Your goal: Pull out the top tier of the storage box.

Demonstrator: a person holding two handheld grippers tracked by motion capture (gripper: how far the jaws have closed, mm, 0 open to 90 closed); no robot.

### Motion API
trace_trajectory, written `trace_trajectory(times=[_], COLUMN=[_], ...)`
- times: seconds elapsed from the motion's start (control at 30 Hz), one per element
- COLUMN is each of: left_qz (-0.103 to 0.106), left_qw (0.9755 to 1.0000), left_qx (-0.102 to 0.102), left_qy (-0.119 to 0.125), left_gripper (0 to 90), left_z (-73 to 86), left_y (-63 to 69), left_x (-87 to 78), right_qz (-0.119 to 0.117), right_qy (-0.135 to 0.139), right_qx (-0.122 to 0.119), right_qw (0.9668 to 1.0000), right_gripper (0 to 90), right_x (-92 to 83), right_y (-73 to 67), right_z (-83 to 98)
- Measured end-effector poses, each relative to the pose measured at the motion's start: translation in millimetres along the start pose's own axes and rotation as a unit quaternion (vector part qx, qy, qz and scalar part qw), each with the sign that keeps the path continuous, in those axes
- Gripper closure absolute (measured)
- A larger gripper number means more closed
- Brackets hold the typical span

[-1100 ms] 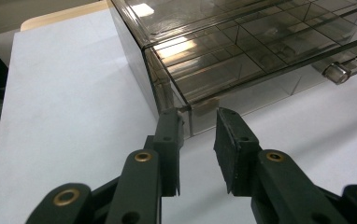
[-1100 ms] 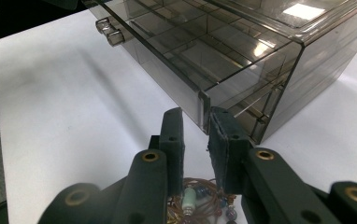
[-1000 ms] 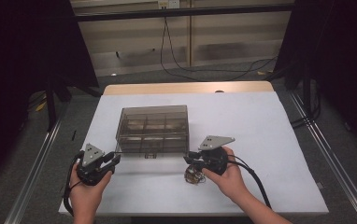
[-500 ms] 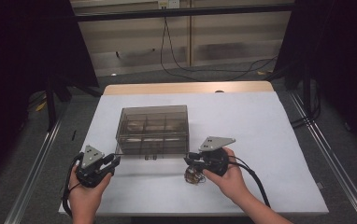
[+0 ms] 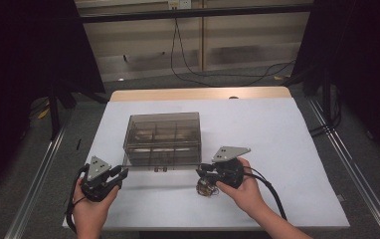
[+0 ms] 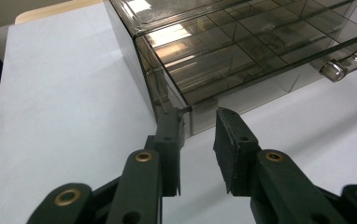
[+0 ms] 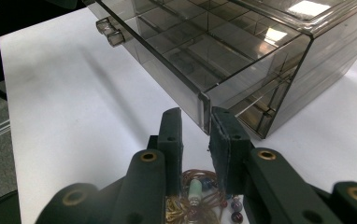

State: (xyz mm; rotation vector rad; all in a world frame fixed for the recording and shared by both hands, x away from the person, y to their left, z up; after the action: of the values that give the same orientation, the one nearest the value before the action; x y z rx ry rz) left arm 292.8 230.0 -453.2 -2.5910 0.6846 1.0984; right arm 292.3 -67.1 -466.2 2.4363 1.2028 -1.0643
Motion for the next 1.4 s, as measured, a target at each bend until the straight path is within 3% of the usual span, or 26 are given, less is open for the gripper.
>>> trace_trajectory(times=[0.37, 0.8, 1.4], left_qz=[-0.001, 0.006, 0.010], left_qw=[1.0000, 0.9999, 0.9999], left_qx=[0.006, -0.005, -0.004], left_qy=[-0.007, -0.007, -0.011], left_gripper=[71.5, 71.4, 71.3], left_z=[2.4, 5.3, 10.1], left_y=[0.2, 3.1, 5.1], left_x=[-1.4, -4.3, -8.2], right_qz=[-0.002, -0.005, -0.013], right_qy=[-0.004, -0.007, -0.012], right_qx=[-0.003, -0.010, -0.017], right_qw=[1.0000, 0.9999, 0.9997], right_gripper=[75.0, 74.7, 74.2], right_x=[-0.4, -1.5, -3.2], right_y=[-1.0, -3.6, -5.8], right_z=[1.0, 3.0, 5.6])
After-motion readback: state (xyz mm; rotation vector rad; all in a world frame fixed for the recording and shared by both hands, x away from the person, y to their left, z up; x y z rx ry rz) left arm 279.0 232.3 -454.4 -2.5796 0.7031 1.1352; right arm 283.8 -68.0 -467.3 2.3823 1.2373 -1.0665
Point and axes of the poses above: each handheld gripper's, and its own axes: x roughly forward along the jaws, z roughly out of its underside, y roughly to its right, the point moved 6 cm from there along x, roughly forward along the jaws, and after that the axes turned 10 degrees about -y, right-handed, at the moved point
